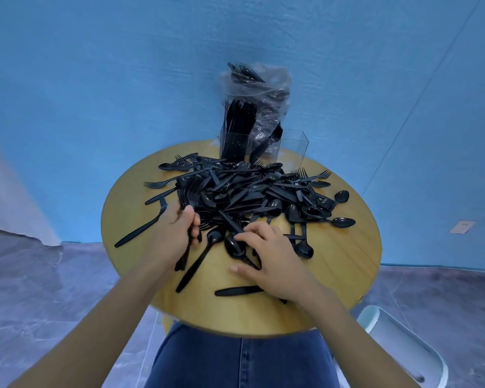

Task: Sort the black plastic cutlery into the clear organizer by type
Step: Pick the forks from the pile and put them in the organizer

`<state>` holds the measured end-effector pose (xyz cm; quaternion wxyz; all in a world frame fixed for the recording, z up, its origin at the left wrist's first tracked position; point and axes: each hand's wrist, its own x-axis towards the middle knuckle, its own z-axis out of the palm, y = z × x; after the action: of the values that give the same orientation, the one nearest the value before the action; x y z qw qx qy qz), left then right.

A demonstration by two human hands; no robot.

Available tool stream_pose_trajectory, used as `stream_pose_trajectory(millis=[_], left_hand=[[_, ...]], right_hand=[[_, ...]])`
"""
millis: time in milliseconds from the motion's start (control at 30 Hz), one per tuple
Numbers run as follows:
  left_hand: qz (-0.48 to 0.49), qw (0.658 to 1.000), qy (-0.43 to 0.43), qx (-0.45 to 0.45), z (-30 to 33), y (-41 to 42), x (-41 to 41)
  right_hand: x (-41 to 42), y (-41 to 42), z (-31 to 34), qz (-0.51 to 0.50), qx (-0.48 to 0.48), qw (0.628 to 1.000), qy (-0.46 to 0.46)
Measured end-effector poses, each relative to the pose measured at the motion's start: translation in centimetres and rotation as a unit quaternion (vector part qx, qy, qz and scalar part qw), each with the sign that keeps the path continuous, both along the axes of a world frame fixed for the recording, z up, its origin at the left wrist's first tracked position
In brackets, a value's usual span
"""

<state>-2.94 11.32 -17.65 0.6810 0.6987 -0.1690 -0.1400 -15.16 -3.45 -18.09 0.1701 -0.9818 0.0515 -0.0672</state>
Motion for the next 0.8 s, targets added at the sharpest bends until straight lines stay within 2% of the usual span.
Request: stream_pose_trajectory(millis=[133,300,467,567,667,800], left_hand=[[0.037,0.999,0.001,-0.007,-0.7,1.2,0.4],[0.057,0.998,0.004,-0.015,-1.1,1.6,0.6],[0.026,0.999,-0.047,0.010,-1.6,1.6,0.9],[0.026,0.997,-0.073,0.029,-1.7,1.2,0.8],[0.025,0.995,-0.089,0.028,-1.9,0.9,0.9],[0.039,0.995,-0.096,0.012,-2.1,1.1,1.0]], right_hand=[[0.5,-0.4,-0.3,-0.012,-0.066,0.998,0.005],[1.2,-2.3,-0.1,-0.016,-0.097,0.995,0.007],[1.8,-3.7,0.4,-0.050,-0.072,0.995,-0.054],[3.1,-2.4,0.8,-0.034,-0.061,0.993,-0.091],[5.0,-0.8,0.4,-0.005,-0.061,0.993,-0.098],[6.9,-0.7,0.0,-0.028,-0.054,0.994,-0.089]])
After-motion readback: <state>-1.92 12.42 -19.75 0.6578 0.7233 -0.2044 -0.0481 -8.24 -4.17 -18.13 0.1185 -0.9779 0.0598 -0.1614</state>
